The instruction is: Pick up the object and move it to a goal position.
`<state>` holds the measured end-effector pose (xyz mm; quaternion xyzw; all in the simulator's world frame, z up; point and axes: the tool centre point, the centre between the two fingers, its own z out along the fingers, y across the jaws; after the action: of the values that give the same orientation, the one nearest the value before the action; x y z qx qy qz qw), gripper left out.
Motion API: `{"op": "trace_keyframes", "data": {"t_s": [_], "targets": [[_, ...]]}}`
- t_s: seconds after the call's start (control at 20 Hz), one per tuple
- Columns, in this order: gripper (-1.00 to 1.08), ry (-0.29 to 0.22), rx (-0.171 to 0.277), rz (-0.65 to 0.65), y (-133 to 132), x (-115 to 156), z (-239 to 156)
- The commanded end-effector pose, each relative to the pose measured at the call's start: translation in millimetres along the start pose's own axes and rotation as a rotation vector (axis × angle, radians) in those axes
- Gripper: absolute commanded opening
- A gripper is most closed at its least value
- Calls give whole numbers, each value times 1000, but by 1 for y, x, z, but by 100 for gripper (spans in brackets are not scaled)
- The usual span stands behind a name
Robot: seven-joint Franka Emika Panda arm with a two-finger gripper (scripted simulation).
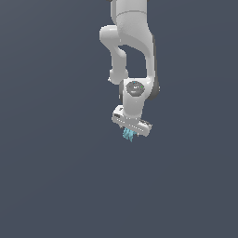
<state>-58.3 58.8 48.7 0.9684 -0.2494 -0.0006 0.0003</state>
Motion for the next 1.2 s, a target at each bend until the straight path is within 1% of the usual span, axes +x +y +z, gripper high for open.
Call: {"op": "trace_keyframes", "data": {"t_s": [0.0, 0.55, 0.7, 0.9, 1.15], "targets": [[-100, 1, 1, 0, 0, 0, 1], [-100, 3, 2, 1, 0, 2, 0], [-100, 15, 13, -5, -3, 6, -3], [-100, 51, 48, -24, -11, 19, -13], [-100, 127, 120, -63, -28, 46, -35]]}}
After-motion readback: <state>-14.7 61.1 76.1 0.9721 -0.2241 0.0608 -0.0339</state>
